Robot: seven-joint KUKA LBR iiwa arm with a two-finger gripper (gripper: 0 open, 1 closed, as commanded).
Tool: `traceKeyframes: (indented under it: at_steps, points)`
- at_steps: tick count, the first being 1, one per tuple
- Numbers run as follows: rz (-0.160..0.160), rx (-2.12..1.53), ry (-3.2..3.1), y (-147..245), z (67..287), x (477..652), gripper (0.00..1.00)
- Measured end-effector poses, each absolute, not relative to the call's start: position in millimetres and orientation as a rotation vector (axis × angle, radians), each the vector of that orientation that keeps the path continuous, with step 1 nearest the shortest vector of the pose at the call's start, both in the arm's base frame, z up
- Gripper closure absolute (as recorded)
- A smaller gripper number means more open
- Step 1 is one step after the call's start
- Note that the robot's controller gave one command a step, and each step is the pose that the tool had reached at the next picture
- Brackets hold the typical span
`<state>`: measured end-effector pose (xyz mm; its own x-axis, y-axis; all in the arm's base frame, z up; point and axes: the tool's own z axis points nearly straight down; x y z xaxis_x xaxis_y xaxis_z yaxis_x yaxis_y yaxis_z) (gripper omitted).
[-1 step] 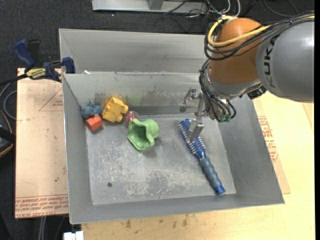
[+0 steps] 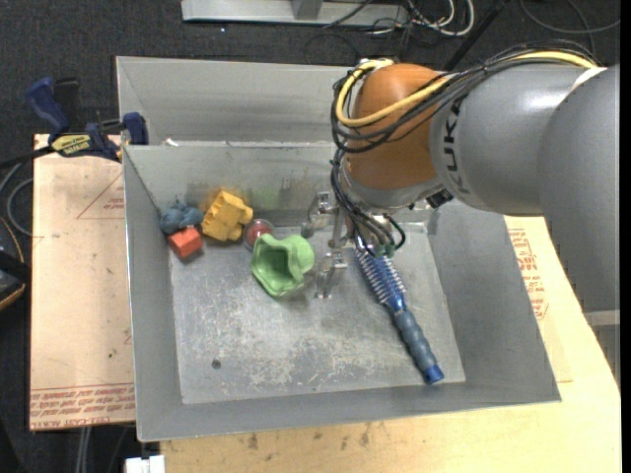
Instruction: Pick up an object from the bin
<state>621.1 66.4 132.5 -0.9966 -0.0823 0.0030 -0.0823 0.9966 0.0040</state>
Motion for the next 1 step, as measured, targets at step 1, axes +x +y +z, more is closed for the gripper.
traceKeyframes:
  at_steps: [1]
  points:
    - [-0.001, -0.026, -3.147, 95.9, 75.5, 649.2, 0.00]
